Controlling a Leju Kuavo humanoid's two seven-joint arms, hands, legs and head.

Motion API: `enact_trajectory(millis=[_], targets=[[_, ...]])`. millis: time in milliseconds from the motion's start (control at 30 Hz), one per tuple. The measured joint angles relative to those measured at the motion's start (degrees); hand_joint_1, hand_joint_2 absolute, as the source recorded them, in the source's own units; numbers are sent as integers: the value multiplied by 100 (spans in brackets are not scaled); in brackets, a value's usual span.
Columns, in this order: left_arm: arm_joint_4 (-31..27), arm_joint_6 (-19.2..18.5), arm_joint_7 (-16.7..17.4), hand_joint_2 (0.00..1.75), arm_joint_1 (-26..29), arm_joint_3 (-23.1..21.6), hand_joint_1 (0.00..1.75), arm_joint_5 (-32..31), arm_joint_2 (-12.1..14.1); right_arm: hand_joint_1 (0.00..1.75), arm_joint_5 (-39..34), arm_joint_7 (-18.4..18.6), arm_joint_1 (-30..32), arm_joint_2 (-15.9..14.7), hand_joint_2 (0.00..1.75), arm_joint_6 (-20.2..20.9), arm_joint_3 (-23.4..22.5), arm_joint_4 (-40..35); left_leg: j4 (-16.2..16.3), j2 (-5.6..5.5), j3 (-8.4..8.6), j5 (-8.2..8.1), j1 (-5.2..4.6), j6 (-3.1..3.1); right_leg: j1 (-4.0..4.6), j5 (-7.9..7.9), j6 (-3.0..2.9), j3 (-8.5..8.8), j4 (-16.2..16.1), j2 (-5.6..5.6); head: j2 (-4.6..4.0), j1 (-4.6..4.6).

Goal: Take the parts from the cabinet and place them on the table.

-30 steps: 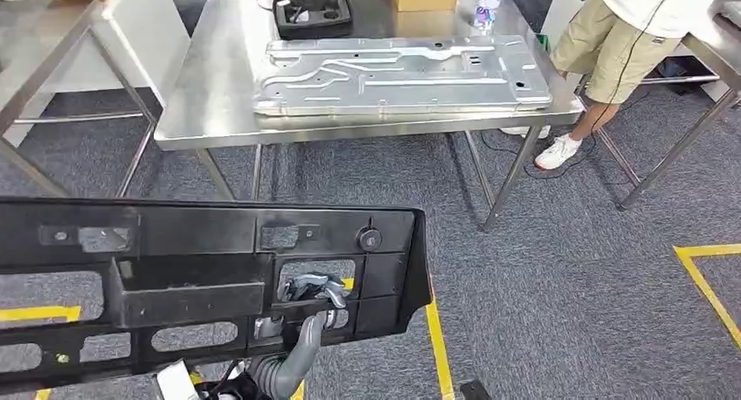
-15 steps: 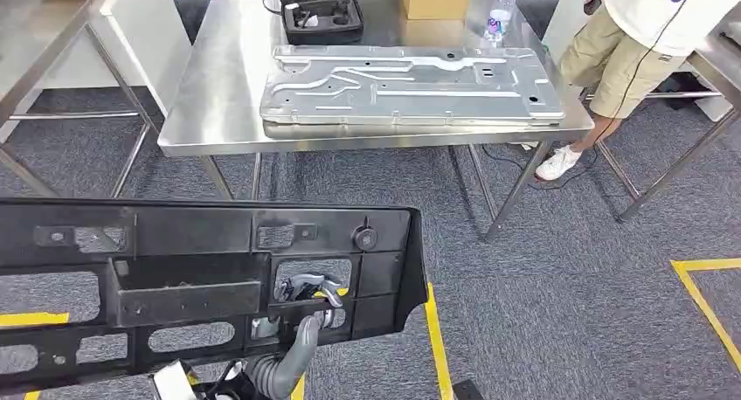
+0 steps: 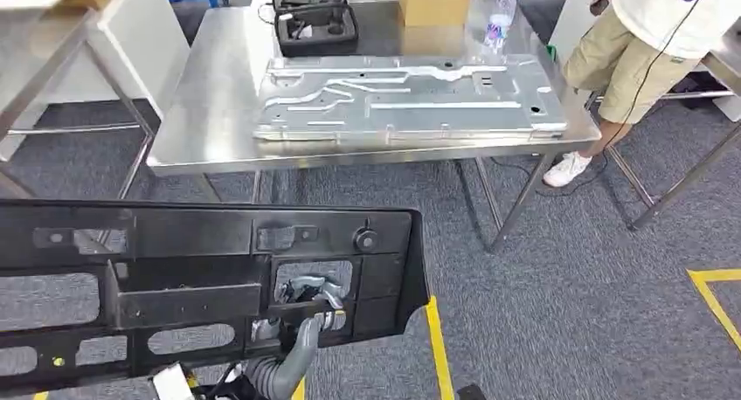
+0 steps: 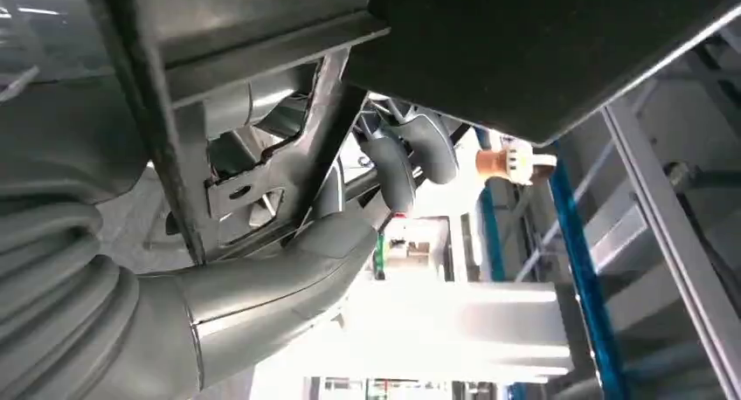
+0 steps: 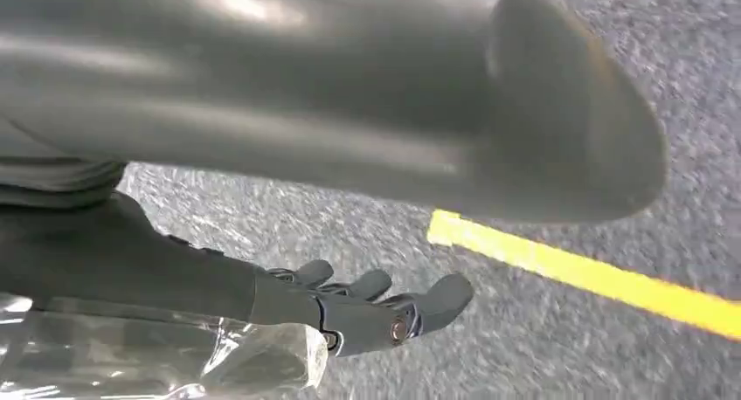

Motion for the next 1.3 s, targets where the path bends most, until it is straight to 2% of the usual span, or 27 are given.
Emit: enact_trajectory(millis=[67, 100, 133, 200, 233, 300, 333, 400, 433, 467, 567, 600, 633, 667, 733, 767, 800, 867, 933, 967, 1067, 1100, 1133, 1167, 1233, 1267, 1300], targets=[[0, 0, 0, 175, 26, 2, 175, 0, 9, 0, 0, -2, 1, 0, 0, 0, 0, 0, 804, 1, -569, -330, 1, -35, 4, -83, -6, 68, 2, 2, 0, -7], [0, 0, 0, 175, 34, 2, 175, -2, 13, 0, 0, -2, 9, 0, 0, 2, 2, 0, 865, 2, -704, -317, 3, -46, 3, -125, -4, 119, 1, 5, 0, -4], [0, 0, 0, 175, 34, 2, 175, -4, 13, 0, 0, -2, 15, 0, 0, 2, 2, 0, 668, 4, -698, -152, 8, -51, 1, -172, 5, 182, 2, 11, 0, -7], [-2, 0, 0, 175, 32, 2, 175, -4, 15, 0, 0, -4, 13, 4, 0, 2, 4, 0, -282, 10, -411, 531, 15, -36, -1, -280, 36, 346, -1, 18, 0, -7], [-2, 0, 0, 175, 31, 2, 175, -4, 15, 0, 0, -4, 15, 7, 0, 2, 4, 0, -819, 21, -256, 938, 15, 4, -2, -344, 65, 401, -14, 17, 0, -9], [-4, 0, -2, 175, 34, 13, 175, -9, 20, 0, 0, -2, -12, 2, 0, 0, 4, 0, -850, 27, -240, 744, -45, 82, 14, -405, 140, 440, -15, 33, 0, -7], [-18, 0, 0, 175, 42, 13, 175, -7, 20, 0, 0, -4, -14, 0, 0, 0, 2, 0, -862, 24, -210, 859, -49, 111, 14, -434, 174, 445, -31, 28, 0, -2], [-24, 4, -4, 175, 29, 24, 175, -7, 15, 0, 0, -4, -13, 0, 0, 2, 4, 0, -887, 10, -130, 831, -26, 191, 11, -416, 224, 513, 32, 30, 2, -4], [-33, 7, -9, 175, 31, 24, 175, -11, 13, 0, 0, -7, -12, 2, 0, 2, 7, -2, -928, 17, -44, 814, -11, 227, -1, -465, 235, 472, 193, 21, 0, 2], [-33, 7, -13, 175, 13, 28, 175, -15, 13, 0, 0, -7, -20, 11, 0, 2, 11, -2, -938, 26, 10, 785, -8, 264, -1, -557, 253, 288, 526, 18, 0, 9], [-33, 7, -11, 175, 21, 31, 175, -17, 15, 0, 0, -4, -16, 13, 0, 2, 15, -2, -938, 14, 107, 674, -23, 299, -15, -1039, 298, -543, 1765, 17, 0, 20], [-33, 7, -11, 175, 27, 33, 175, -17, 15, 0, 0, -4, -4, 13, 0, 2, 18, -2, -938, 1, 147, 636, -26, 305, -15, -1052, 302, -722, 1900, 17, 0, 24], [-33, 7, -11, 175, 28, 33, 175, -17, 15, 0, 0, -4, 2, 13, 0, 2, 22, 0, -938, -14, 202, 593, -24, 300, -15, -894, 308, -753, 1751, 17, 0, 26], [-33, 7, -11, 175, 27, 33, 175, -17, 15, 0, 0, -4, 2, 13, 0, 0, 24, -2, -939, -23, 271, 543, -21, 290, -16, -582, 304, -650, 1357, 17, 0, 33], [-33, 7, -11, 175, 24, 35, 175, -17, 15, 0, 0, -4, -2, 11, 0, 0, 26, -2, -944, -23, 428, 431, -16, 255, -13, 151, 265, -252, 276, 11, 0, 33], [-33, 7, -11, 175, 27, 35, 175, -17, 15, 0, 0, -4, -3, 11, 0, 2, 26, 0, -942, -24, 476, 391, -28, 227, 10, 143, 246, -206, 115, 1, 0, 33], [-33, 7, -11, 175, 24, 39, 175, -20, 15, 0, 0, -4, -14, 13, 0, 2, 28, -2, -979, -26, 461, 370, -35, 191, 34, -132, 219, -208, 123, -7, 0, 22], [-35, 4, -7, 175, 25, 42, 175, -17, 15, 0, -7, -2, -3, 13, 0, 2, 33, 0, -930, -21, 503, 378, -49, 125, 36, 78, 125, -183, 50, 4, 2, 22], [-35, 11, -7, 175, 20, 46, 175, -33, 15, 0, -15, 0, 9, 15, 0, 2, 35, -2, -903, -12, 537, 280, -39, 86, 0, 74, 74, -32, -2, 4, 2, 20], [-44, 11, -4, 175, 2, 46, 175, -41, 15, 0, -15, -2, 1, 15, 0, 2, 35, -2, -651, 0, 442, 198, -33, 66, 3, 52, 42, 9, -2, 2, 0, 9], [-63, 15, 18, 175, 16, 46, 175, -55, 20, 0, -15, -2, -20, 11, 0, 0, 33, -2, 658, 4, -378, -302, -11, -26, 5, -31, -2, 55, 1, 4, 0, -9], [-63, 15, 20, 175, 28, 46, 175, -52, 22, 0, -15, -2, -11, 11, 0, 0, 35, -2, 879, 6, -577, -370, -1, -42, 4, -60, 0, 86, 0, 7, 0, -11], [-63, 15, 20, 175, 31, 46, 175, -55, 26, 0, -15, 0, 0, 13, 0, 2, 37, -2, 861, 6, -657, -294, 12, -53, 1, -96, 7, 126, 2, 12, 0, -11], [-63, 15, 20, 175, 30, 46, 175, -57, 33, 0, -17, 2, 8, 13, 0, 2, 39, -2, 560, 10, -600, -34, 28, -66, -3, -137, 24, 187, 1, 18, 0, -11], [-66, 15, 20, 175, 28, 46, 175, -55, 35, 0, -17, 0, 6, 24, 0, 2, 42, -2, -552, 19, -211, 714, 55, -83, -13, -233, 70, 337, -2, 27, 0, -13], [-63, 15, 20, 175, 29, 46, 175, -55, 39, 0, -15, 0, 3, 22, 0, 2, 39, 0, -833, 28, -109, 840, 48, -44, -12, -276, 106, 374, -12, 26, 0, -11], [-68, 15, 24, 175, 24, 44, 175, -55, 39, 0, -15, 2, -14, 22, 0, 0, 39, 0, -861, 32, -147, 613, -12, 6, 1, -292, 136, 384, -7, 39, 0, -15]])
